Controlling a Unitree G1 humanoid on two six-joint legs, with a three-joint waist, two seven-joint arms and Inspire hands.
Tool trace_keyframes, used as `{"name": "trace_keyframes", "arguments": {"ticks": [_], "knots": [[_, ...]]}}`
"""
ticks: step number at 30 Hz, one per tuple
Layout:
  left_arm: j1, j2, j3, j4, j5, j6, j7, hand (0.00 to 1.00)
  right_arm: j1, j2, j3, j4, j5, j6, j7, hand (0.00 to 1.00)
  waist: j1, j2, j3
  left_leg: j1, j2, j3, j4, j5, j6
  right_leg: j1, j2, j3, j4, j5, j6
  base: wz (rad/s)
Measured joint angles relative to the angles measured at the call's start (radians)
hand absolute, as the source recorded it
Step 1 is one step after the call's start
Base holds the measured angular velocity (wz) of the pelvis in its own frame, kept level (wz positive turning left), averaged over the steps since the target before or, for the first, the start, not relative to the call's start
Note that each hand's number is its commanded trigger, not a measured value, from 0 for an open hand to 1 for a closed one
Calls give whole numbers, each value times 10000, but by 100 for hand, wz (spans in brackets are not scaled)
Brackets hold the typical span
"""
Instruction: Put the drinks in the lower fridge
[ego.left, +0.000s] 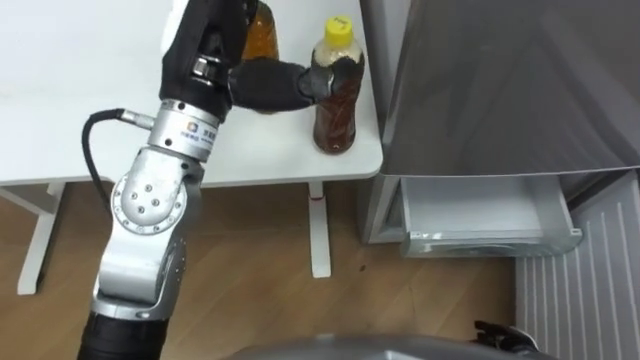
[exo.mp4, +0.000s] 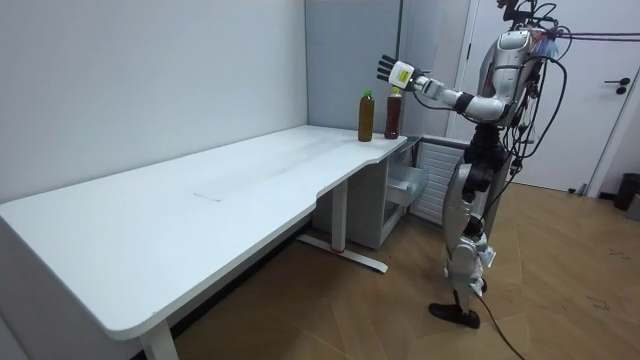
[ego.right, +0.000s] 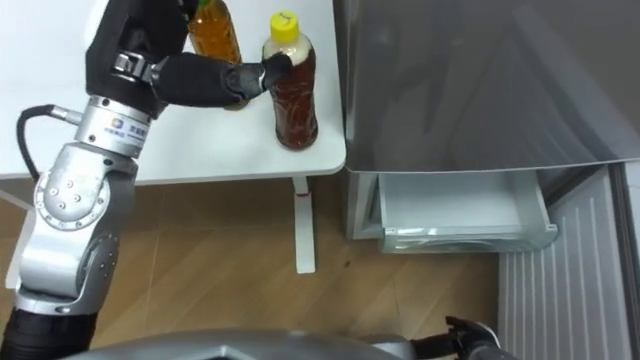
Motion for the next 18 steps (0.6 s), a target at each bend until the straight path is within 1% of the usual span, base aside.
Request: {"name": "trace_keyframes", "arguments": {"ticks": [5, 11, 13, 15, 17, 18], "knots": [[-144, -1, -6, 10, 0, 130, -306, 0, -18, 1, 2, -6, 0, 8, -66, 0, -22, 11, 42, -9, 2, 71, -6, 0, 0, -43, 0, 121, -4, -1, 1, -5], [-158, 16, 3, 25, -4, 213, -669, 0, -60, 19, 41, -17, -2, 52, -102, 0, -8, -24, 66, -133, 7, 158, -19, 0, 0, -204, -1, 159, -19, -6, 6, -3], [-157, 18, -13, 31, -2, 308, -716, 0, -100, 27, 62, -15, -2, 98, -113, 0, -16, -50, 71, -187, 6, 159, -20, 1, 1, -262, -1, 161, -19, -6, 5, 0], [-157, 9, -17, 135, 0, 469, -885, 0, -124, 25, 195, -16, -80, 166, -101, 0, 3, -106, 93, -190, 6, 162, -40, 2, 1, -281, -1, 167, -13, -6, 5, 0], [-157, 9, -41, 408, 6, 509, -953, 0, -150, 26, 299, -49, -91, 255, -48, 0, 13, -149, 92, -186, 6, 163, -65, 2, 1, -290, -1, 166, -7, -6, 5, 0], [-157, 17, -42, 586, 13, 648, -1034, 0, -155, 28, 302, -94, -164, 288, -1, 0, 14, -179, 96, -190, 6, 163, -72, 2, 1, -294, -1, 166, -6, -6, 5, 0]]}}
